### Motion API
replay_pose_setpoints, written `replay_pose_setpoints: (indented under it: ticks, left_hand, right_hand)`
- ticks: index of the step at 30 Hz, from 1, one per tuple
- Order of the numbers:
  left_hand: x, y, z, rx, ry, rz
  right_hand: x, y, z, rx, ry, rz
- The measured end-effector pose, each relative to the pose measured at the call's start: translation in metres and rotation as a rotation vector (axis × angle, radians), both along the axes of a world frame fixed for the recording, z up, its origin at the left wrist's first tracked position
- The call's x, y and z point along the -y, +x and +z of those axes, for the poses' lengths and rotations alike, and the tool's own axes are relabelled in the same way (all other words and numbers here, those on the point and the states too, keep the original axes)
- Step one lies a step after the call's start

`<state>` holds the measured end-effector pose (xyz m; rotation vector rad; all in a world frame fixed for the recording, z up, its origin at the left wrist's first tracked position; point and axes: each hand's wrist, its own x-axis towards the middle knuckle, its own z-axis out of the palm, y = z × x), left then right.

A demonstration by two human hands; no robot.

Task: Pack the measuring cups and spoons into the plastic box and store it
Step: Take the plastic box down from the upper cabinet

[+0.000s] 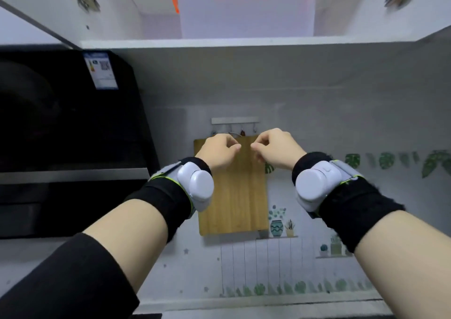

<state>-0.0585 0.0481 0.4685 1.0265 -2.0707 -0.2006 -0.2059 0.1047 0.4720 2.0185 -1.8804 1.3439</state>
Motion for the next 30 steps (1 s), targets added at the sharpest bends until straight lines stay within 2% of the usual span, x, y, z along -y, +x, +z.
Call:
replay_pose_setpoints:
  ticks: [8,17,23,26,30]
  left_hand:
    - [-0.033,0.000,0.061,-0.116,-0.160,0.015]
    - [-0.062,0.009,0.138,-0.214,-0.384,0.027]
    - [-0.059,0.011,0.179,-0.257,-0.450,0.078]
    - [-0.047,0.012,0.198,-0.282,-0.475,0.101]
    - [-0.020,0.015,0.218,-0.301,-0.506,0.146]
  right_hand:
    - [-0.021,0.001,0.056,0.055,-0.137,0.099]
    - [-0.047,-0.007,0.138,0.133,-0.422,0.224]
    - [-0.044,-0.013,0.179,0.080,-0.481,0.166]
    - [-0.035,-0.021,0.195,-0.008,-0.503,0.052]
    - [-0.017,-0.035,0.209,0.002,-0.517,-0.085]
